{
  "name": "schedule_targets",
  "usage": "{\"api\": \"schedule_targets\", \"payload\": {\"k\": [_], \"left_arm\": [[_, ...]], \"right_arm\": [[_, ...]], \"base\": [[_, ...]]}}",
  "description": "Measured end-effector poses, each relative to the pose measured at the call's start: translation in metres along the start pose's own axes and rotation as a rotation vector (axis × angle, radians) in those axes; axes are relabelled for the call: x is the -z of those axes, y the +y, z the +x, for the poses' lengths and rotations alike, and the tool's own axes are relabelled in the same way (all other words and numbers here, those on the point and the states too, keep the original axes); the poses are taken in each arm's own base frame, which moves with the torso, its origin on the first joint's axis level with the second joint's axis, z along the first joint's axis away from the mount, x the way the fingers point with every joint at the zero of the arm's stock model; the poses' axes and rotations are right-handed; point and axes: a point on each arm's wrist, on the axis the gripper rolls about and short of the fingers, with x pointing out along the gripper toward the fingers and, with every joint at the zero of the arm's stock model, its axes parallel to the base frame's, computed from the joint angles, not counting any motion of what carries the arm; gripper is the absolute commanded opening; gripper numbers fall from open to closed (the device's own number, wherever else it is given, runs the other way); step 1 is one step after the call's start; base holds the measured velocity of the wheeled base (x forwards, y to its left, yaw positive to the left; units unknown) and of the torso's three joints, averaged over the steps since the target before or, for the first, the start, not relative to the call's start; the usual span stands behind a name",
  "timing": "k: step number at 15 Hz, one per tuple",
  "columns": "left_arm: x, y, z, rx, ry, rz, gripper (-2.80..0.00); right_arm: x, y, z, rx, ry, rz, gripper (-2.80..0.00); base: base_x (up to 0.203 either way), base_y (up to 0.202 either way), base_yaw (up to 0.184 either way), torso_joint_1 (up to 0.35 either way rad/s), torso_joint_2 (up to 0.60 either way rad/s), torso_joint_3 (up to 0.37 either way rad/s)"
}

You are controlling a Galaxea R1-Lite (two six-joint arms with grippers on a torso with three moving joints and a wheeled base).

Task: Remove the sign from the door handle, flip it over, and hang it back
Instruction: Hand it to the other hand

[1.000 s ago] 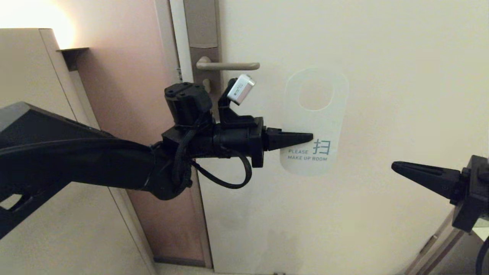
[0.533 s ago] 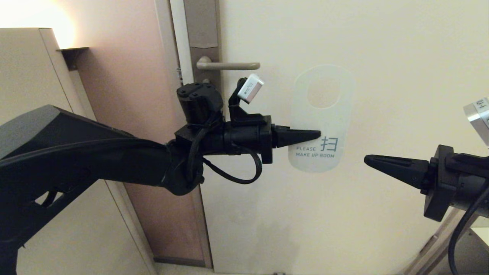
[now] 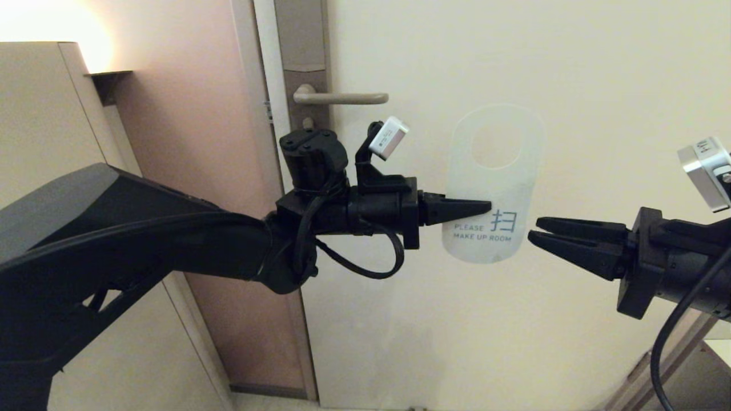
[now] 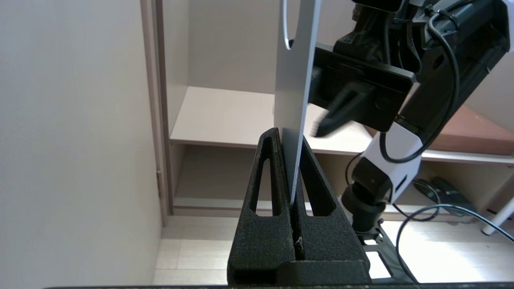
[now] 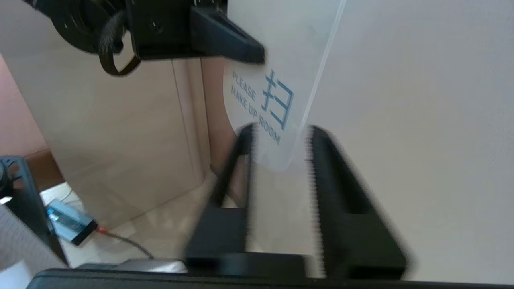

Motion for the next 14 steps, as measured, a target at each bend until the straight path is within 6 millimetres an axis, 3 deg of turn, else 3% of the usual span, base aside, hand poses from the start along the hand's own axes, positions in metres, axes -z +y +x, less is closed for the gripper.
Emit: {"api": "schedule_targets", "payload": {"k": [8, 14], "left_arm": [[-0.001, 0.001, 0.003, 0.005, -0.003, 0.007, -2.80], [-0.006, -0.005, 0.016, 0.051, -0.032, -0.014, -2.80]], "right_arm": [[0.009, 0.000, 0.007, -0.015, 0.036, 0.022, 0.00], [0.010, 0.008, 0.010, -0.083, 0.039, 0.019, 0.00]], "base": [[0.000, 0.000, 0.000, 0.000, 0.00, 0.000], [0.000, 0.000, 0.000, 0.000, 0.00, 0.000]]}}
